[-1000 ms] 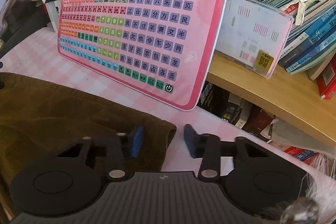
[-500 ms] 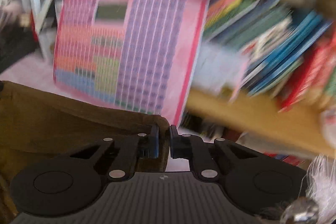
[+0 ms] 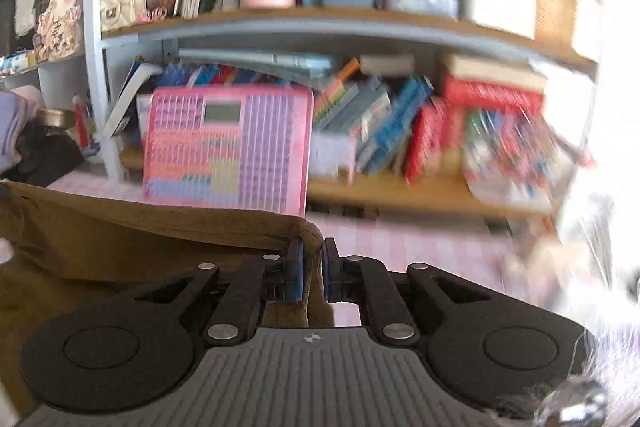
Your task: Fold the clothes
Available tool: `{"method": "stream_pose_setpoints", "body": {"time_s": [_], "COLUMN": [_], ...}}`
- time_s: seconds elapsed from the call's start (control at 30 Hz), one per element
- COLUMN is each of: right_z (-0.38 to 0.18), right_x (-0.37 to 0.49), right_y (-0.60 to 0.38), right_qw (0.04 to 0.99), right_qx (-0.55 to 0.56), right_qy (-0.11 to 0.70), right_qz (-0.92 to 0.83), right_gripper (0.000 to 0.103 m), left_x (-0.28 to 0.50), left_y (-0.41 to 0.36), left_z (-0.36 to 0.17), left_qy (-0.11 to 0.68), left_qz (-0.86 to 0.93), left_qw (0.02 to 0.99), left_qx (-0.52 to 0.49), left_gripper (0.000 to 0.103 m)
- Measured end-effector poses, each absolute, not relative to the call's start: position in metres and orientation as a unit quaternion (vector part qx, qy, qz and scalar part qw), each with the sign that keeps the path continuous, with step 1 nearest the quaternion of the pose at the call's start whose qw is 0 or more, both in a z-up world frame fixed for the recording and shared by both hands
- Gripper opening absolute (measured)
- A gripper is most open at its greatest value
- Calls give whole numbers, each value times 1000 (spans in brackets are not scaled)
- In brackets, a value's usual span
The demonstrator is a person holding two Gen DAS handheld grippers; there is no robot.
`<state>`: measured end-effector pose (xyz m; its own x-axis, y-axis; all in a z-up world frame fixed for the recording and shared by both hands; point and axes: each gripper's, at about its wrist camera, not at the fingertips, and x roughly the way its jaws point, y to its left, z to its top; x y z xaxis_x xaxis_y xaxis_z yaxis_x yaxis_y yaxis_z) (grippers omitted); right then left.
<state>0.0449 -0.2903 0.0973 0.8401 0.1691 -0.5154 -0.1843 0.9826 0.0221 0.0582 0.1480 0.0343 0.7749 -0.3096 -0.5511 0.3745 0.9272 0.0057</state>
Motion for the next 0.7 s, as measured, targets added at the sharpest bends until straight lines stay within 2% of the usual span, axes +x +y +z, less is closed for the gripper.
{"method": "stream_pose_setpoints", "body": {"time_s": [0.07, 0.13, 0.27, 0.3, 0.33, 0.37, 0.4, 0.5, 0.53, 0.7], "right_z": [80, 61, 28, 24, 21, 21, 21, 22, 22, 18], "right_x": [8, -21, -62, -70, -78, -86, -93, -108, -110, -113], "right_y": [-288, -285, -276, -273, -270, -268, -266, -262, -262, -266], "right_qw": [953, 942, 917, 912, 907, 904, 902, 891, 883, 822], "right_qx": [0, 15, 55, 60, 67, 79, 94, 146, 179, 371], "right_qy": [294, 330, 396, 406, 415, 418, 419, 427, 431, 430], "right_qz": [75, 54, -3, -18, -31, -39, -45, -46, -46, -37], "right_gripper": [8, 8, 11, 15, 31, 42, 42, 47, 51, 58], "left_x": [42, 28, 1, -6, -13, -20, -25, -35, -38, -42], "left_y": [151, 154, 159, 161, 165, 170, 175, 189, 194, 216], "left_z": [20, 5, -17, -19, -19, -18, -18, -20, -20, -22], "left_qy": [305, 330, 370, 374, 374, 373, 373, 389, 396, 399], "left_qz": [-182, -180, -173, -169, -167, -164, -159, -131, -121, -95], "left_qw": [934, 926, 913, 912, 912, 913, 913, 907, 904, 889], "left_qx": [43, 34, 14, 6, -9, -25, -43, -91, -106, -205], "left_gripper": [2, 8, 14, 16, 18, 25, 35, 46, 46, 47]}}
